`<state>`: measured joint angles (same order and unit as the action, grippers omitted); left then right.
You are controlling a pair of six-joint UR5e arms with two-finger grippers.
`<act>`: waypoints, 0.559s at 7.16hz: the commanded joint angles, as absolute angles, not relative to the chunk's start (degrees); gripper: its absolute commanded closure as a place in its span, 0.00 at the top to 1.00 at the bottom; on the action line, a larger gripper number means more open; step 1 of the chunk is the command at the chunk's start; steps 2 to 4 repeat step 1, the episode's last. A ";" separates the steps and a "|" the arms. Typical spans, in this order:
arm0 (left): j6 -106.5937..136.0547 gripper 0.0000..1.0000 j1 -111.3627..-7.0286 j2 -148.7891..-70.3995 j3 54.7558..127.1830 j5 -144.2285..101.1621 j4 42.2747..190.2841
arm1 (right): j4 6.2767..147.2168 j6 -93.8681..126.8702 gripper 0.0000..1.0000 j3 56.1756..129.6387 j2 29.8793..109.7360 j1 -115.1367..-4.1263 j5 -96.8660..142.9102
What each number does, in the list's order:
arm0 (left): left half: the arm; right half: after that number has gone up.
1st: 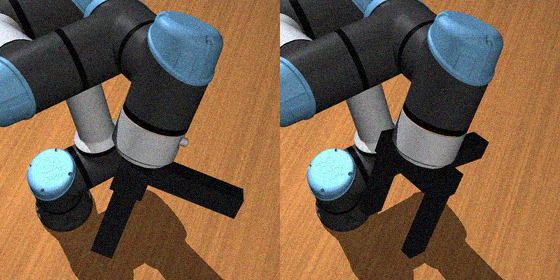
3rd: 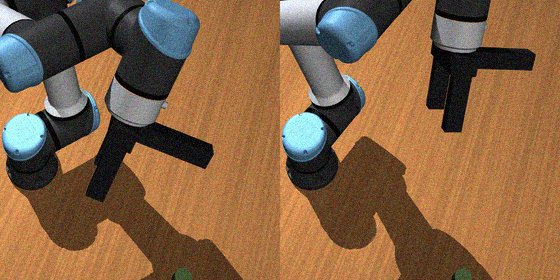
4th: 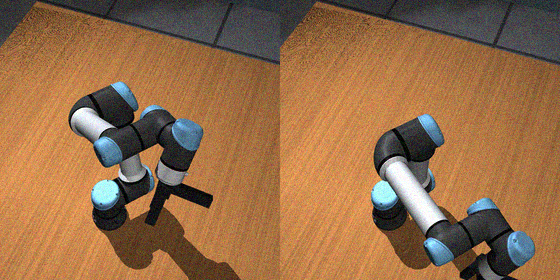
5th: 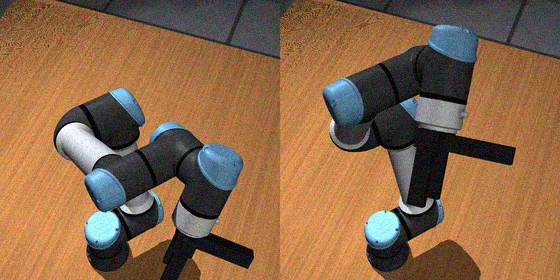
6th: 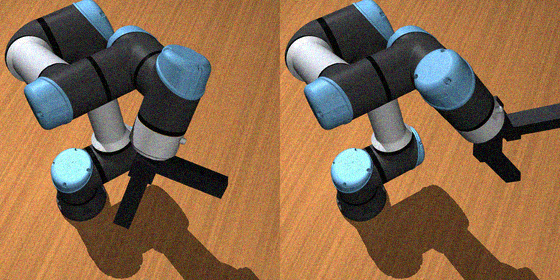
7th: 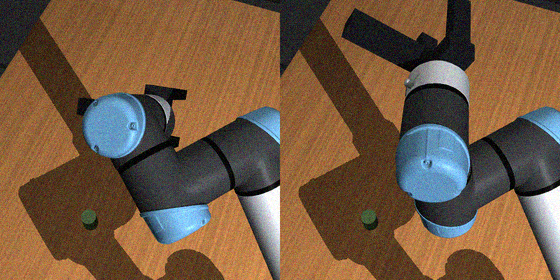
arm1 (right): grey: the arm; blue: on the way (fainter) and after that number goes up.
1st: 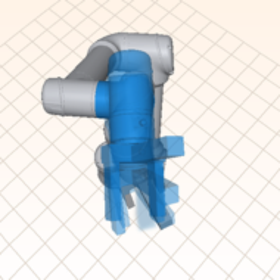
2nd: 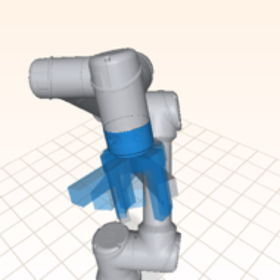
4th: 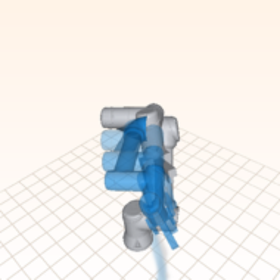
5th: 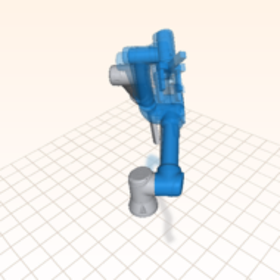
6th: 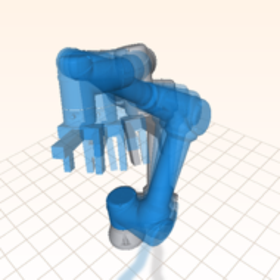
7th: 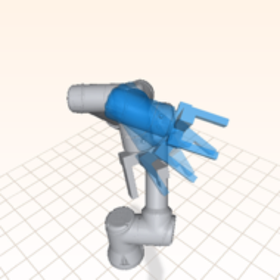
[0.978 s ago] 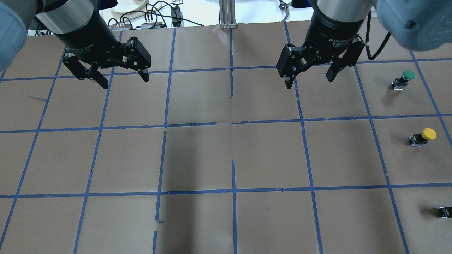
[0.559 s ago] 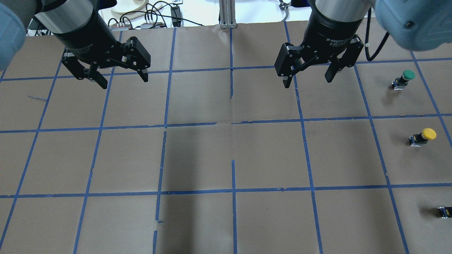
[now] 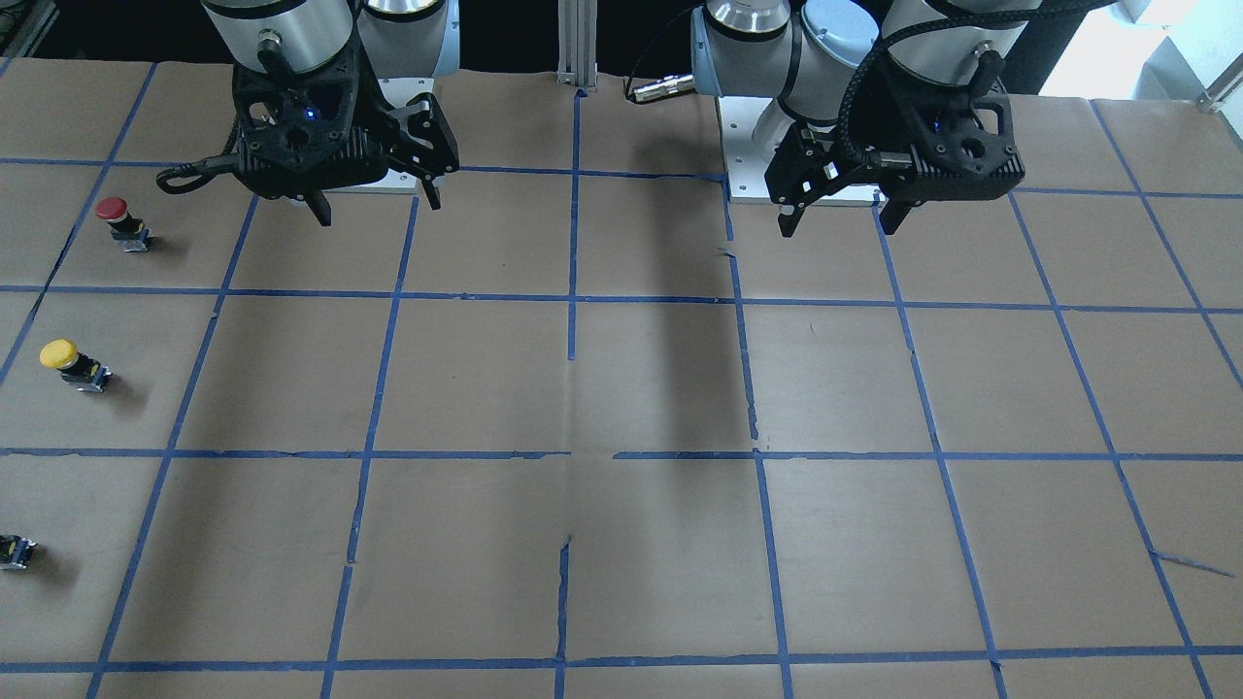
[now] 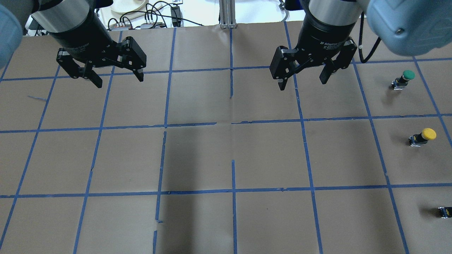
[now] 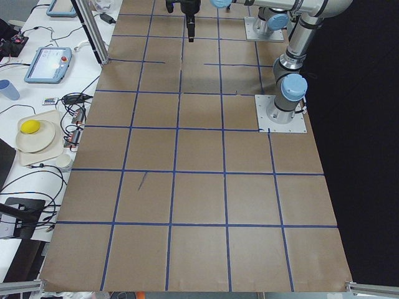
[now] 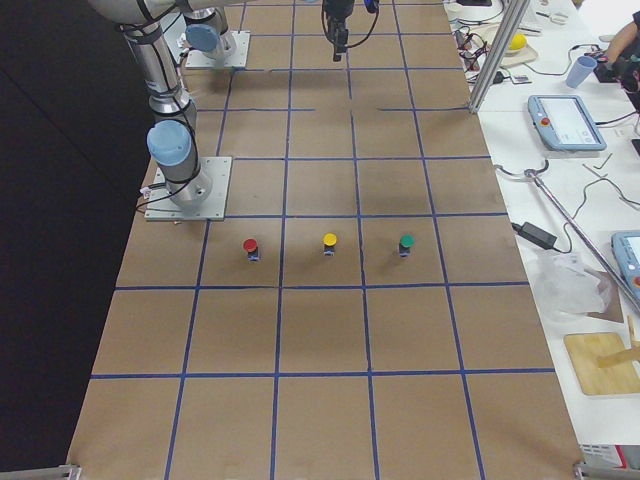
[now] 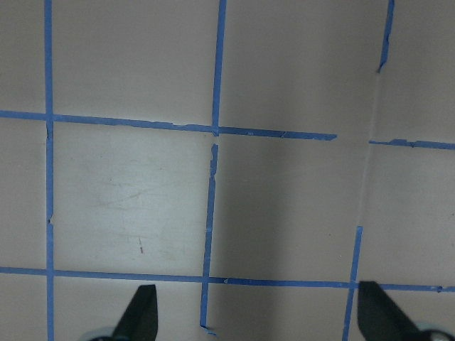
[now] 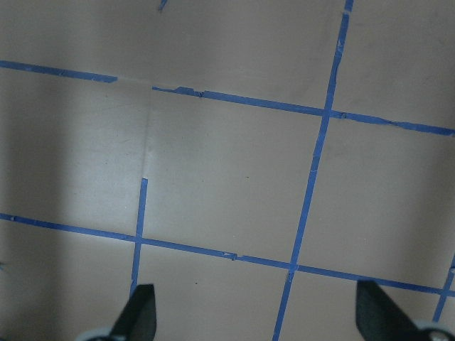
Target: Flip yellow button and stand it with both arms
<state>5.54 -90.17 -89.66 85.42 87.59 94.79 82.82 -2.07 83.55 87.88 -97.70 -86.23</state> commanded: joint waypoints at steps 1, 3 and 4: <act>5.19 1.00 -90.78 -88.25 85.52 87.80 98.40 | 83.14 -2.20 1.00 83.58 87.72 -97.73 -86.66; 5.19 1.00 -90.78 -88.25 85.52 87.80 98.40 | 83.14 -2.20 1.00 83.58 87.72 -97.73 -86.66; 5.19 1.00 -90.78 -88.25 85.52 87.80 98.40 | 83.14 -2.20 1.00 83.58 87.72 -97.73 -86.66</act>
